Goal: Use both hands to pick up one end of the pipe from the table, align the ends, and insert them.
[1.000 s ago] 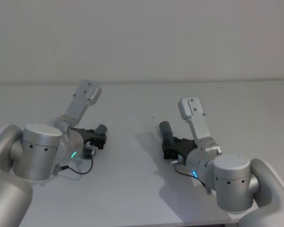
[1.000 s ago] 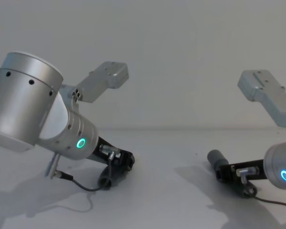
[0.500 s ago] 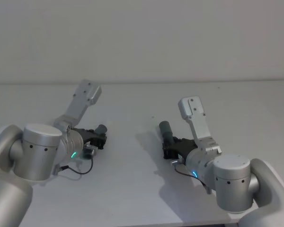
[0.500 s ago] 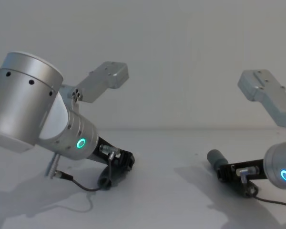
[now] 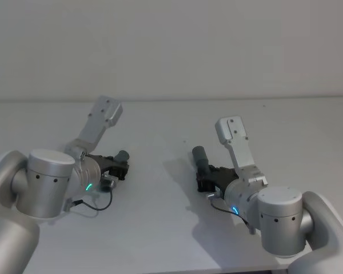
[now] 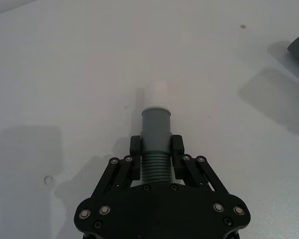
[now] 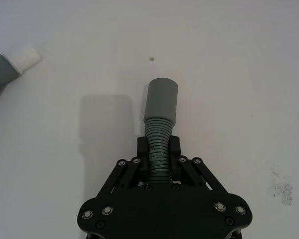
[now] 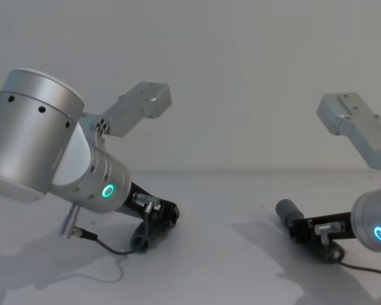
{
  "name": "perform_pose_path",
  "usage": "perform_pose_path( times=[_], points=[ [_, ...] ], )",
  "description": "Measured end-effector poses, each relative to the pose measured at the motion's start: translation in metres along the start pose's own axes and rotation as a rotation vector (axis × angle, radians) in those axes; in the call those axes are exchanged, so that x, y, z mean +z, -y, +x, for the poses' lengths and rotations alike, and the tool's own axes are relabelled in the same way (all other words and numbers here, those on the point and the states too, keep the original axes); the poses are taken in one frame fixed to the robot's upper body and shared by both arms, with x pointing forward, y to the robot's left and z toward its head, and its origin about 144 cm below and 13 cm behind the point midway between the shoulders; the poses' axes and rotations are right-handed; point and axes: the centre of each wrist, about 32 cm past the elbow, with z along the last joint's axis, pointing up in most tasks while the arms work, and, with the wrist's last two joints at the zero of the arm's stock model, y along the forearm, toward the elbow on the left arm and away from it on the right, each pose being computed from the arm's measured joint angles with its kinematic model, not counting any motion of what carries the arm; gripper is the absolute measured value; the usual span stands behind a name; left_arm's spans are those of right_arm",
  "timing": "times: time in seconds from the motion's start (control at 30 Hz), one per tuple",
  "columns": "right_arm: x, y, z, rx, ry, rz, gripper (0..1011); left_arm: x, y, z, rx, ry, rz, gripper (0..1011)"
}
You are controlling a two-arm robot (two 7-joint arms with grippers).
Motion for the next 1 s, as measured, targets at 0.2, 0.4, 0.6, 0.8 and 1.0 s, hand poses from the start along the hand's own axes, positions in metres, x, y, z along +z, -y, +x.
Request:
perform_pose_path(
  times=[0.2, 0.4, 0.6, 0.8, 1.0],
  points=[
    [0.0, 0.0, 0.0, 0.0, 0.0, 0.0, 212, 0.0, 0.0, 0.0, 0.0, 0.0, 0.0, 327],
    [-0.001, 0.001, 0.001, 0.003, -0.003, 0.005, 212, 0.001, 0.0, 0.0, -0.009, 0.007, -0.001, 327],
    [-0.006, 0.003, 0.005, 0.019, -0.015, 0.032, 212, 0.005, -0.002, 0.001, -0.026, 0.023, -0.007, 327],
    [-0.011, 0.008, 0.012, 0.042, -0.037, 0.073, 199, 0.012, -0.006, 0.003, -0.047, 0.038, -0.028, 325],
    [-0.013, 0.012, 0.021, 0.059, -0.048, 0.119, 191, 0.018, -0.01, 0.006, -0.069, 0.054, -0.053, 327]
  ],
)
